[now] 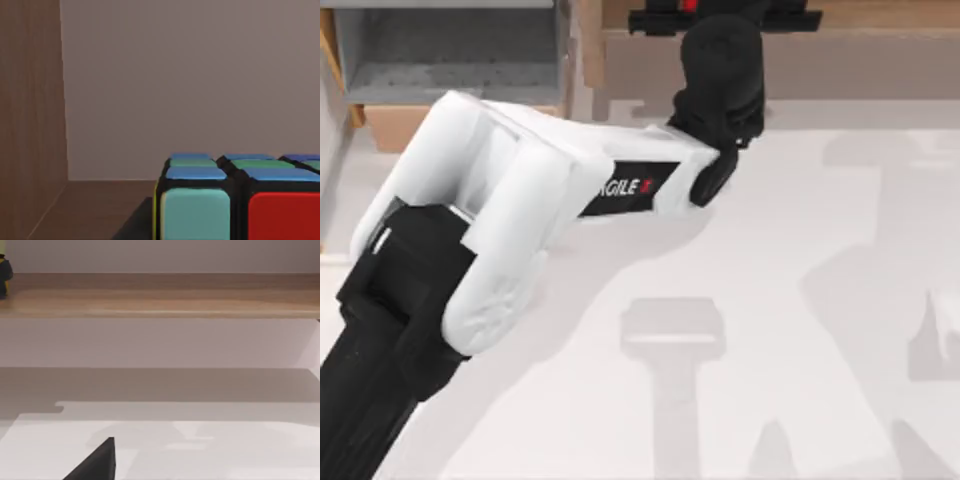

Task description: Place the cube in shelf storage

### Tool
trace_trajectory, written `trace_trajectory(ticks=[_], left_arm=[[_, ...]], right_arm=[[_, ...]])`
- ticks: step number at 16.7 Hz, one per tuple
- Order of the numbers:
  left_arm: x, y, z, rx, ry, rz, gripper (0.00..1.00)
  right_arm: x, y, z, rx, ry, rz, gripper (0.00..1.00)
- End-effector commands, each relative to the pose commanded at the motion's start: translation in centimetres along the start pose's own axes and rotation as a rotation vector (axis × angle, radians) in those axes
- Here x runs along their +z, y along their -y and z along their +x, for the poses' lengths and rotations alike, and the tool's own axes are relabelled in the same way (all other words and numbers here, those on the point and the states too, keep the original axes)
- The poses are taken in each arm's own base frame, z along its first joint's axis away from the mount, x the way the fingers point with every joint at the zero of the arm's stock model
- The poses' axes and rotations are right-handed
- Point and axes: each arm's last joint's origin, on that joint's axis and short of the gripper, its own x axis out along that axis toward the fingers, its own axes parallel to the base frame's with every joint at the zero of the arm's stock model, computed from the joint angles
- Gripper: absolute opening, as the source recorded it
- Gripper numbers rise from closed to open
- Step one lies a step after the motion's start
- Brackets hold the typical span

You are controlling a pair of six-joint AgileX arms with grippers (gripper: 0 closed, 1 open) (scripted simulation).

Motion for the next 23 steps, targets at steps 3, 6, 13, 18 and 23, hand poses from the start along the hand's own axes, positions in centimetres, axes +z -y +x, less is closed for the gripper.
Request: trace_trajectory(ticks=[3, 6, 13, 18, 23], left_arm=[[0.0, 0.0, 0.0, 0.000, 0.000, 0.000, 1.00], [0.0, 0.0, 0.0, 0.000, 0.000, 0.000, 1.00], [0.8, 0.1, -0.3, -0.022, 0.009, 0.017, 1.00], [5.8, -1.6, -1.5, -0.122, 0.115, 0.167, 1.00], [12.1, -8.4, -2.2, -0.142, 0.320, 0.442, 1.00]], right_arm=[[0.0, 0.0, 0.0, 0.000, 0.000, 0.000, 1.00], [0.0, 0.0, 0.0, 0.000, 0.000, 0.000, 1.00], [0.0, 0.0, 0.0, 0.000, 0.000, 0.000, 1.00], [0.0, 0.0, 0.0, 0.000, 0.000, 0.000, 1.00], [0.0, 0.0, 0.0, 0.000, 0.000, 0.000, 1.00]])
